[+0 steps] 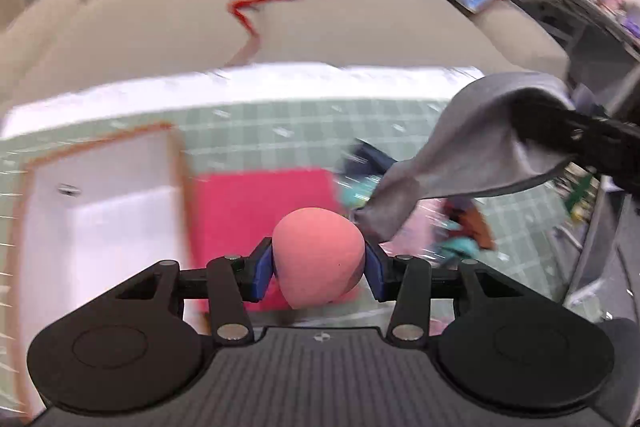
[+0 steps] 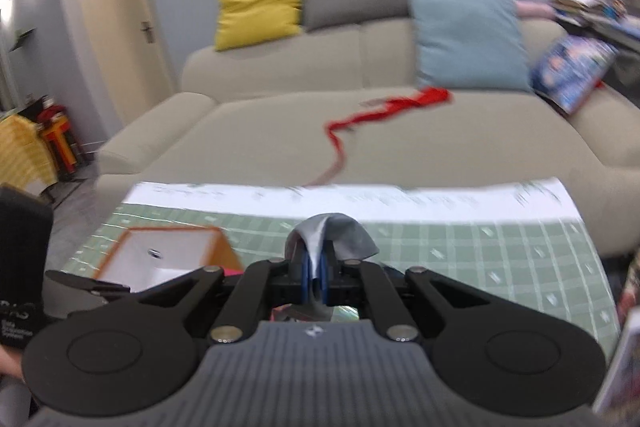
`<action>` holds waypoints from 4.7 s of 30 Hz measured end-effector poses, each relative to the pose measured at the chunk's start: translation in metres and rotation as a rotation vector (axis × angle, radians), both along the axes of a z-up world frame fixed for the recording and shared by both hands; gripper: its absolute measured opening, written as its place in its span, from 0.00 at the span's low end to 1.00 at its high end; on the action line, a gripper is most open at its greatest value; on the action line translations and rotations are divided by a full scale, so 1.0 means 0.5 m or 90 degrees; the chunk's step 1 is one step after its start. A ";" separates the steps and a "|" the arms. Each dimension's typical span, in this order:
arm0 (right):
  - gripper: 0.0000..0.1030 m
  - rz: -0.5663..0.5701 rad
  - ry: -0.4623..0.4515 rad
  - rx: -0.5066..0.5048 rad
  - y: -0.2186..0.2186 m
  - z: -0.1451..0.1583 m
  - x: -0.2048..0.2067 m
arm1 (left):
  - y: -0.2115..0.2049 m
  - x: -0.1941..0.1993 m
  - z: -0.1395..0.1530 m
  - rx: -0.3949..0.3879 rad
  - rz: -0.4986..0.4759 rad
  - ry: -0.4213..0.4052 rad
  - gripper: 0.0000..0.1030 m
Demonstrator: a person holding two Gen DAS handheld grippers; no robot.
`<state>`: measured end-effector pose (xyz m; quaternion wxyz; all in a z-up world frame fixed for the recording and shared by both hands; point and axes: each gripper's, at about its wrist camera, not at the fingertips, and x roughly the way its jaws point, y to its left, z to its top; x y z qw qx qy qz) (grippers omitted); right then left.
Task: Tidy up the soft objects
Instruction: 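Carry the pink ball and grey fabric over the open white box with both tools, then open the left tool over the box while the right tool releases the grey fabric, then move both tools back to the pile and grasp the clear bag with the left tool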
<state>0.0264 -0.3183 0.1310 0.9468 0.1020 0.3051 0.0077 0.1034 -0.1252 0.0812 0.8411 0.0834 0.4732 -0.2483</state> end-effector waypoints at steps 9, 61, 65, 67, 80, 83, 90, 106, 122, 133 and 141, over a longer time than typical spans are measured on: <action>0.03 0.174 -0.008 -0.014 0.246 0.062 0.130 | 0.244 0.075 0.026 0.036 0.143 -0.012 0.51; 0.81 0.326 0.156 -0.154 0.355 -0.140 0.133 | 0.409 0.120 -0.148 -0.011 0.331 0.106 0.86; 0.90 0.282 0.140 -0.154 0.284 -0.114 0.130 | 0.390 0.113 -0.113 -0.023 0.333 0.082 0.86; 0.91 0.250 0.142 -0.152 0.242 -0.106 0.128 | 0.375 0.108 -0.091 -0.023 0.324 0.058 0.86; 0.84 0.028 0.190 -0.095 -0.082 -0.181 0.062 | 0.176 0.069 -0.006 -0.042 0.145 -0.041 0.86; 0.82 -0.008 0.208 -0.058 -0.143 -0.221 0.053 | 0.105 0.063 -0.005 -0.050 0.082 -0.029 0.86; 0.69 -0.014 0.247 -0.001 -0.204 -0.320 0.054 | -0.090 0.051 -0.034 -0.033 -0.077 0.014 0.86; 0.51 0.028 0.260 0.032 -0.249 -0.399 0.040 | -0.389 0.060 -0.249 0.098 -0.179 0.088 0.86; 0.41 -0.005 0.237 0.011 -0.285 -0.391 0.059 | -0.344 0.125 -0.281 0.012 -0.113 0.176 0.72; 0.58 -0.069 0.258 0.036 -0.324 -0.416 0.126 | -0.307 0.147 -0.292 -0.032 -0.071 0.225 0.24; 0.58 -0.142 0.239 0.112 -0.363 -0.423 0.120 | -0.245 0.110 -0.210 -0.128 -0.031 0.169 0.01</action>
